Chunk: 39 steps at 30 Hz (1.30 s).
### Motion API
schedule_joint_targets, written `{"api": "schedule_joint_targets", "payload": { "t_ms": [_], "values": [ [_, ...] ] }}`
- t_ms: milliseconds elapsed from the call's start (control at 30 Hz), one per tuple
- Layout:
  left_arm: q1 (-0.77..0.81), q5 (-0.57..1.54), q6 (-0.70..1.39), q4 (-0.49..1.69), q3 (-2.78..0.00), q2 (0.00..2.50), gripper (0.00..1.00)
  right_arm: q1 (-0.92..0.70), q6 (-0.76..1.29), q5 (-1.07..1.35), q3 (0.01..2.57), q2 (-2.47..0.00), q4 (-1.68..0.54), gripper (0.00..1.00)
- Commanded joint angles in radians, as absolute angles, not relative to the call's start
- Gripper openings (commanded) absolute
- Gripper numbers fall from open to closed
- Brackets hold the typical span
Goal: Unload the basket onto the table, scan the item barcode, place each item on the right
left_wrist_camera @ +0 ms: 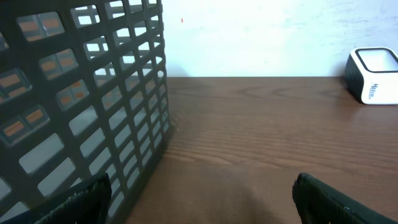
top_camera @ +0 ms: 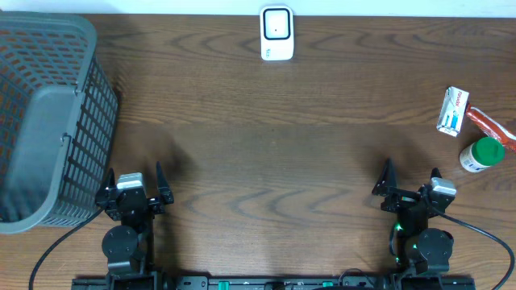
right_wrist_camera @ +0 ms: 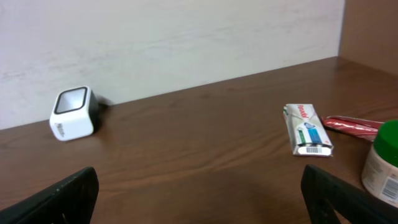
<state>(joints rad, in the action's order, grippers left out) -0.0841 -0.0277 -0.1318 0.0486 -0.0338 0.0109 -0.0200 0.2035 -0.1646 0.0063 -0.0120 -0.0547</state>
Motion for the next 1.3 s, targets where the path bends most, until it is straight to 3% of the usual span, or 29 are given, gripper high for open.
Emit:
{"api": "schedule_joint_targets", "payload": {
  "t_ms": [0,367,600,1267],
  "values": [
    [-0.089,-0.022,-0.142,0.071,-0.004,0.004,0.93,-0.028,0.193,-0.159,0.006,-0.005,-0.059,0.99],
    [-0.089,-0.022,-0.141,0.071,-0.004,0.004,0.94,-0.028,0.147,-0.178,0.006,-0.004,-0.057,0.99],
    [-0.089,-0.022,-0.142,0.071,-0.004,0.004,0.93,-0.047,-0.112,-0.137,0.005,-0.004,-0.061,0.99],
    [-0.089,-0.022,-0.142,0.071,-0.004,0.004,0.94,-0.043,-0.113,-0.137,0.006,-0.005,-0.061,0.99]
  ]
}}
